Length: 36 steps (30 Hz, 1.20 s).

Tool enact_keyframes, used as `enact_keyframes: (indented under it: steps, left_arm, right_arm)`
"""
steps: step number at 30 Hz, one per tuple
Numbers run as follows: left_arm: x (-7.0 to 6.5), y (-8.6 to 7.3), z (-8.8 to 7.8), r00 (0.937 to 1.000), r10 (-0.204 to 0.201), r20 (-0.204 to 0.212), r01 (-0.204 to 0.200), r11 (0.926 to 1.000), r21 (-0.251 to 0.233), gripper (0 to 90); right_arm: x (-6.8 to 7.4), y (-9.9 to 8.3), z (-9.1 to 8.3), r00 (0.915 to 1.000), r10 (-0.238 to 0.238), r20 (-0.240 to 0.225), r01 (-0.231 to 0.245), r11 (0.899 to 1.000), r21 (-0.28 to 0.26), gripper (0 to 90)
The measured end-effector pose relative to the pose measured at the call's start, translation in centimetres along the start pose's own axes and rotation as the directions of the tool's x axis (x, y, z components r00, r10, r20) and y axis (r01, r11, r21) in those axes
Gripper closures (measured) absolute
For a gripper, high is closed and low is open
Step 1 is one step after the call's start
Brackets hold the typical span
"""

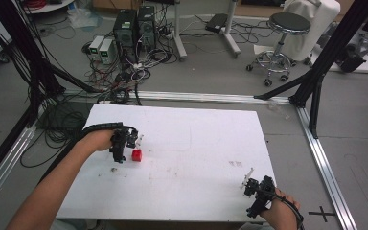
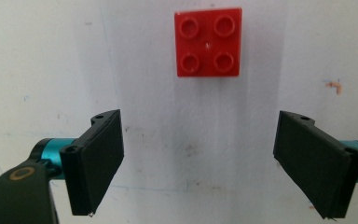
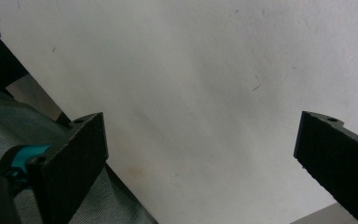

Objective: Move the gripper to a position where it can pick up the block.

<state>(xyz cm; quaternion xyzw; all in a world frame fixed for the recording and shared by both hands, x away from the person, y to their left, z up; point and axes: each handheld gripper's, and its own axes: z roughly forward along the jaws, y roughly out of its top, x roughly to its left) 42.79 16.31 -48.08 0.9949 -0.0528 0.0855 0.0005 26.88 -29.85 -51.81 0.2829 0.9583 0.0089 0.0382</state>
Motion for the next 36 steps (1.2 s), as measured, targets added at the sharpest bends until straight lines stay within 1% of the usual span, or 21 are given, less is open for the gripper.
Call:
enact_keyframes:
  steps: [1,3,4,6,7,8,9,12,13,14,15,16,17,19,21,23,24,29,30,34,36]
  left_arm:
    - [0.1,0.4,0.1,1.0000,-0.002,0.004,0.002,1.0000,-0.006,16.4]
    - [0.2,0.6,0.2,0.9999,0.004,0.010,-0.004,1.0000,-0.002,16.4]
    - [0.3,0.7,0.2,0.9999,0.003,0.014,-0.003,1.0000,-0.008,16.4]
    - [0.5,1.0,0.4,0.9996,0.002,0.030,-0.002,1.0000,0.000,16.4]
    - [0.5,1.0,0.4,0.9996,0.002,0.030,-0.002,1.0000,0.000,16.4]
    - [0.6,1.1,0.4,0.9994,-0.002,0.036,0.002,1.0000,-0.005,16.4]
    - [0.7,1.3,0.5,0.9985,0.000,0.055,0.000,1.0000,-0.006,16.4]
    - [0.8,1.5,0.7,0.9979,0.001,0.065,0.000,1.0000,-0.010,16.2]
    - [0.8,1.7,0.9,0.9969,0.006,0.078,-0.005,0.9999,-0.015,16.2]
    - [0.8,1.7,0.9,0.9969,0.006,0.078,-0.005,0.9999,-0.015,16.2]
    - [0.8,1.9,1.1,0.9956,0.005,0.093,-0.004,0.9999,-0.015,16.2]
    - [0.8,1.9,1.1,0.9956,0.005,0.093,-0.004,0.9999,-0.015,16.2]
    - [0.9,2.2,1.3,0.9943,0.015,0.106,-0.013,0.9998,-0.014,16.2]
    - [0.9,2.3,1.5,0.9939,0.013,0.110,-0.011,0.9998,-0.017,16.2]
    - [0.9,2.7,1.9,0.9916,0.017,0.128,-0.016,0.9998,-0.010,16.2]
    - [0.9,2.8,2.1,0.9906,0.020,0.135,-0.019,0.9998,-0.008,16.2]
    - [0.9,2.9,2.4,0.9900,0.015,0.141,-0.014,0.9999,-0.008,16.2]
    - [0.9,3.2,2.8,0.9887,0.013,0.150,-0.012,0.9999,-0.008,16.5]
    - [1.0,3.2,2.8,0.9883,0.016,0.152,-0.015,0.9999,-0.005,16.5]
    - [1.0,3.2,2.8,0.9887,0.011,0.149,-0.011,0.9999,-0.002,16.7]
    - [1.0,3.1,2.7,0.9896,0.017,0.142,-0.017,0.9999,-0.003,16.8]
  right_arm:
    - [0.0,0.0,0.0,1.0000,0.000,-0.001,0.000,1.000,0.000,2.0]
    - [0.0,0.0,0.1,1.0000,-0.001,-0.005,0.001,1.000,0.002,2.0]
    - [0.0,0.0,0.1,1.0000,-0.001,-0.005,0.001,1.000,0.002,2.0]
    - [0.0,-0.1,0.1,1.0000,-0.002,-0.005,0.002,1.000,0.002,2.0]
    - [0.0,-0.1,0.1,1.0000,-0.002,-0.005,0.002,1.000,0.002,2.0]
    - [0.0,-0.1,0.1,1.0000,-0.002,-0.004,0.002,1.000,0.002,2.0]
    - [0.0,0.0,0.1,1.0000,-0.001,-0.004,0.001,1.000,0.002,2.0]
    - [0.1,0.0,0.1,1.0000,-0.001,-0.006,0.001,1.000,0.005,2.0]
    - [0.0,0.1,0.1,1.0000,-0.004,-0.006,0.004,1.000,0.002,2.0]
    - [0.0,0.1,0.1,1.0000,0.001,-0.002,-0.001,1.000,0.003,2.0]
    - [0.0,0.0,0.1,1.0000,-0.003,-0.003,0.003,1.000,0.000,2.0]
    - [0.0,0.0,0.0,1.0000,-0.005,-0.006,0.005,1.000,0.001,2.0]
    - [0.0,0.0,0.0,1.0000,0.000,-0.004,0.000,1.000,0.001,2.0]
    - [0.0,0.0,0.0,1.0000,-0.002,-0.007,0.002,1.000,0.001,2.0]
    - [0.1,0.0,0.1,1.0000,-0.004,-0.008,0.004,1.000,-0.001,2.0]
    - [0.1,0.1,0.1,0.9999,-0.006,-0.009,0.006,1.000,0.000,2.0]
    - [0.1,0.1,0.1,0.9999,-0.007,-0.009,0.007,1.000,0.002,2.0]
    - [0.1,0.0,0.1,0.9999,-0.008,-0.010,0.008,1.000,-0.009,2.0]
    - [0.1,0.0,0.0,1.0000,-0.001,-0.008,0.001,1.000,-0.008,2.0]
    - [0.1,0.0,0.0,0.9999,-0.002,-0.015,0.002,1.000,-0.005,2.0]
    - [0.1,-0.1,0.0,0.9999,-0.005,-0.011,0.005,1.000,-0.008,2.0]
